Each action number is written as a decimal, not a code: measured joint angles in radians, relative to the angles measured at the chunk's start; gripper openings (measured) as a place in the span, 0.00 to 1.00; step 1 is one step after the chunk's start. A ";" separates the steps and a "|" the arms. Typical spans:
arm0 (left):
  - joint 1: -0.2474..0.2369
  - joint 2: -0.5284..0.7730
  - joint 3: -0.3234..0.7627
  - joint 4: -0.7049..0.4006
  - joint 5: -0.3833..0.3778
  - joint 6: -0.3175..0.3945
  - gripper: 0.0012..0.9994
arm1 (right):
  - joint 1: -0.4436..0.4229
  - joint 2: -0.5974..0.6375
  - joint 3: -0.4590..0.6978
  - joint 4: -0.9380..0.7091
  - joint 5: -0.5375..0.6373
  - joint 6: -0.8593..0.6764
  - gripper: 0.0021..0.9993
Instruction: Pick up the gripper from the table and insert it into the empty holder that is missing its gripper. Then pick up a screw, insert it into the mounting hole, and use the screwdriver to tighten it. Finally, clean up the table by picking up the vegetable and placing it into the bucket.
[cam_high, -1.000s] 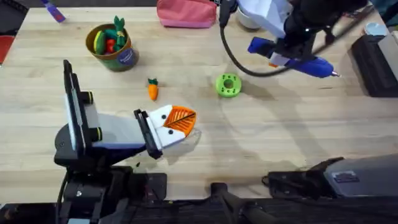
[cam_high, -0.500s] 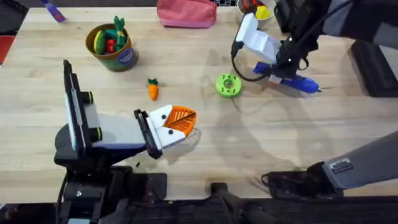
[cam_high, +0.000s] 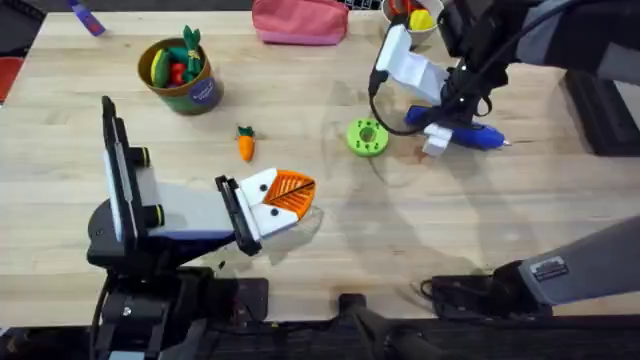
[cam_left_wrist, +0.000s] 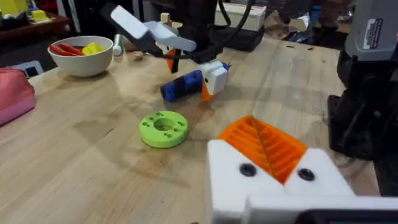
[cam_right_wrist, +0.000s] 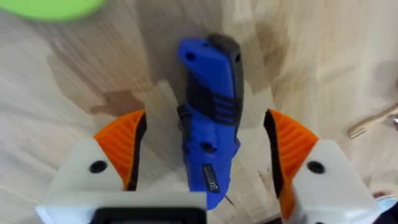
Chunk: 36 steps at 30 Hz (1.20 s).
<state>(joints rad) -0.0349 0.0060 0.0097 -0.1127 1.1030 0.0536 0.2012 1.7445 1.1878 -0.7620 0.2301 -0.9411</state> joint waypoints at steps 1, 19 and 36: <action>0.000 0.000 0.000 0.000 0.000 0.001 0.02 | 0.010 -0.016 0.000 0.000 -0.011 0.013 0.99; 0.001 0.000 -0.001 0.046 -0.135 -0.079 0.99 | 0.091 -0.369 0.000 0.050 -0.093 0.771 0.99; 0.005 0.483 0.699 -0.625 -0.806 -0.067 0.99 | 0.091 -0.608 0.000 -0.038 -0.097 1.075 0.99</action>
<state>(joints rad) -0.0299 0.4885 0.7089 -0.7378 0.2975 -0.0132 0.2924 1.1367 1.1881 -0.8002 0.1333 0.1338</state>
